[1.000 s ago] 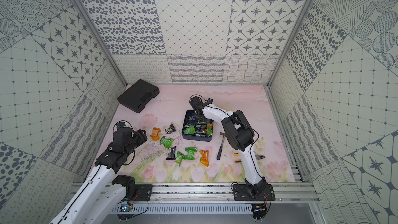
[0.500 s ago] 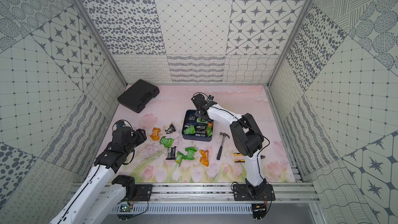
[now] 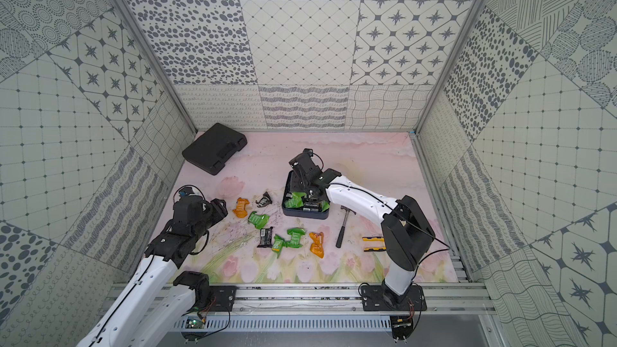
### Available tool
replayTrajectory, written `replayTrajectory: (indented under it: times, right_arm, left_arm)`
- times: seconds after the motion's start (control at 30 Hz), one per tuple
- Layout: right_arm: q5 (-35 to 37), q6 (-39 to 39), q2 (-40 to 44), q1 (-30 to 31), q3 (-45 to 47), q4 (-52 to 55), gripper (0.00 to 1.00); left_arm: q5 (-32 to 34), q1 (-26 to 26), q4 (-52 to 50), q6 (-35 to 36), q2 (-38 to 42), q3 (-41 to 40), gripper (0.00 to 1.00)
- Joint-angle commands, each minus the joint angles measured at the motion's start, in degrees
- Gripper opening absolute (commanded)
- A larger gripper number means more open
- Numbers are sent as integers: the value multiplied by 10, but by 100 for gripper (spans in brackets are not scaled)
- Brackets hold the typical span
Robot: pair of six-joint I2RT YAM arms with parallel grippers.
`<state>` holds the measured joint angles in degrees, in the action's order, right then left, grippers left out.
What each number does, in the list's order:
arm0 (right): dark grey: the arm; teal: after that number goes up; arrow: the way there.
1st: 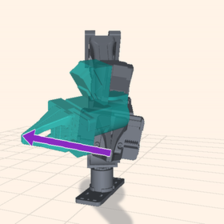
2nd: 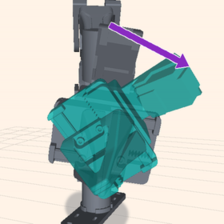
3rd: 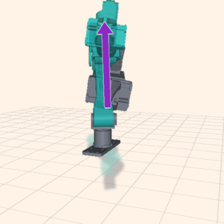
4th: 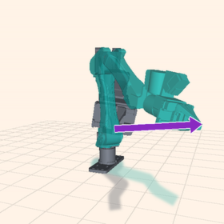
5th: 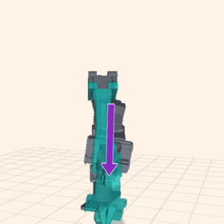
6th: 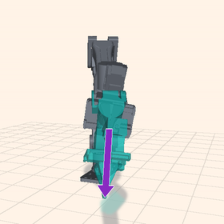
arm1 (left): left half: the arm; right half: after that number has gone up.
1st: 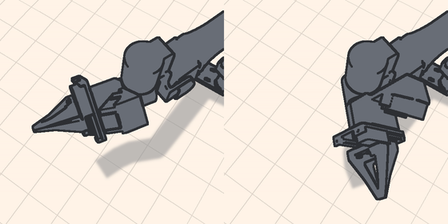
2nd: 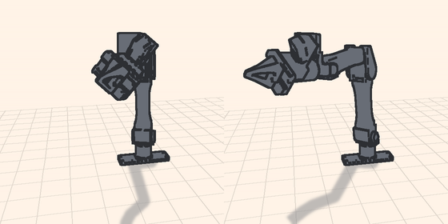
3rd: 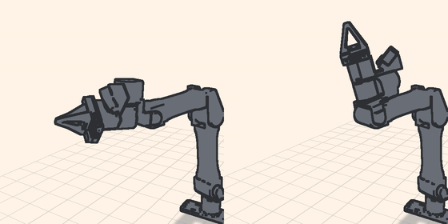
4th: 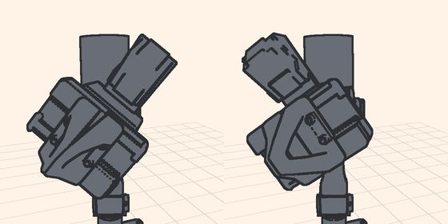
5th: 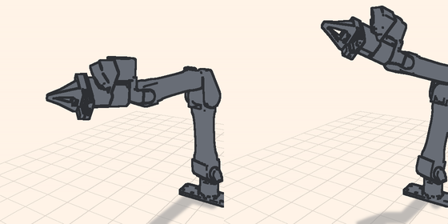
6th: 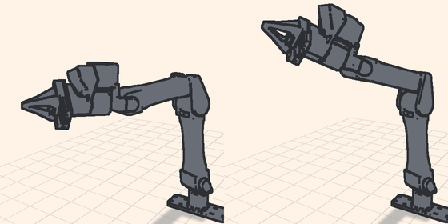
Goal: Take the cookies out of the storage box
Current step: Place the cookie at the center of the board.
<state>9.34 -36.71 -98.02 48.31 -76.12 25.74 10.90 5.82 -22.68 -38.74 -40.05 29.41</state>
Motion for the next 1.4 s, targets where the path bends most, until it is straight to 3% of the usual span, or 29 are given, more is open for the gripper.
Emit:
replayTrajectory:
  times: [0.0, 0.23, 0.47, 0.7, 0.97, 1.07, 1.23, 1.37]
  right_arm:
    - [-24, 124, 17, 61, 17, -39, 21]
    - [-59, 252, -31, 163, 11, -78, 21]
    - [-82, 291, -136, 213, -74, -76, 23]
    - [-80, 297, -235, 238, -157, -77, 24]
    - [-28, 290, -297, 237, -191, -76, 27]
    - [-24, 287, -306, 237, -196, -71, 35]
    - [-13, 289, -288, 237, -195, -71, 62]
    - [-19, 301, -238, 236, -184, -71, 70]
  left_arm:
    - [34, -3, -46, -87, 9, -1, 66]
    - [112, -3, -127, -188, 81, -20, 65]
    - [189, -2, -257, -276, 181, -20, 63]
    - [210, -3, -325, -275, 254, -10, 62]
    - [208, -3, -341, -255, 263, 3, 62]
    - [200, -3, -317, -238, 255, 2, 62]
    - [174, -2, -269, -196, 219, 11, 63]
    - [145, -3, -230, -152, 178, 29, 65]
